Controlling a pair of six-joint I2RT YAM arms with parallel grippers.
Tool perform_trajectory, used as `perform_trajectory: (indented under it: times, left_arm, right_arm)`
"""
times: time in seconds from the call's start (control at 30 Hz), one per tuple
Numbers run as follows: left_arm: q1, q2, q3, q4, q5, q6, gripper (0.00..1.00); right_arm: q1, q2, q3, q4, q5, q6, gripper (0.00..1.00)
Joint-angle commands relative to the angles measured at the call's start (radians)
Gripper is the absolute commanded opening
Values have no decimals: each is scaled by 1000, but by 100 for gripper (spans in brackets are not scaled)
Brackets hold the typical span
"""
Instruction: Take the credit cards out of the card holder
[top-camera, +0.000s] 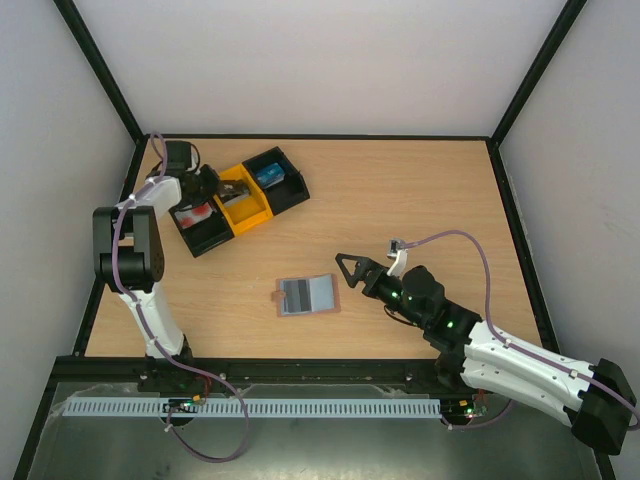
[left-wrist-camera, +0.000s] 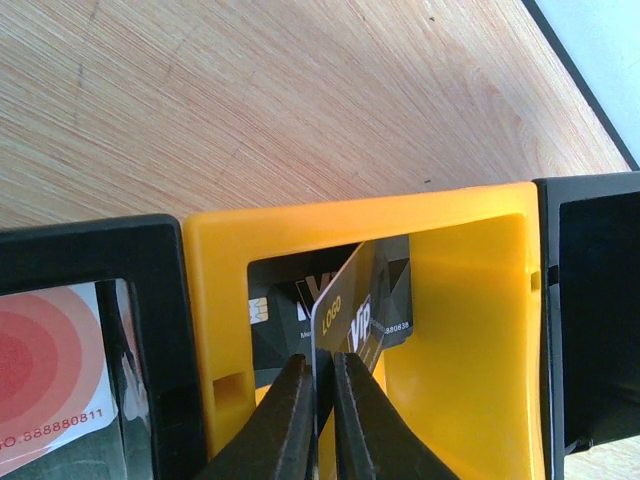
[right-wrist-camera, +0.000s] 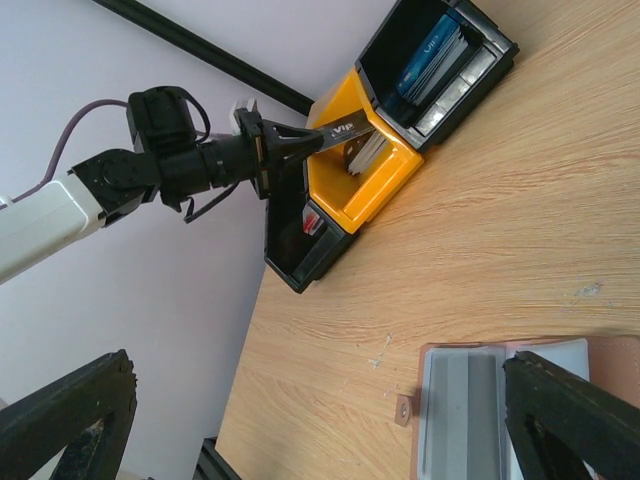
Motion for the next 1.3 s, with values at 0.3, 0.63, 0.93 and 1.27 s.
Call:
perform_trajectory:
  times: [0.3,0.63,0.93,1.27]
  left_arm:
    - [-8,33,35,-10,-43,-12,17]
    - [-8,20,61,-33,-66,-14,27]
    - [-8,-32,68,-61,-66,-15,41]
    - [-16,-190,-20,-121,-38,60,85]
  right_arm:
    - [-3,-22,23,-15,30,-9,98]
    - [-3,-43,16,-34,29,-1,98]
    - [-3,-51,-11,-22,16,28,98]
    - [-3,-17,17,-109,22,-19,98]
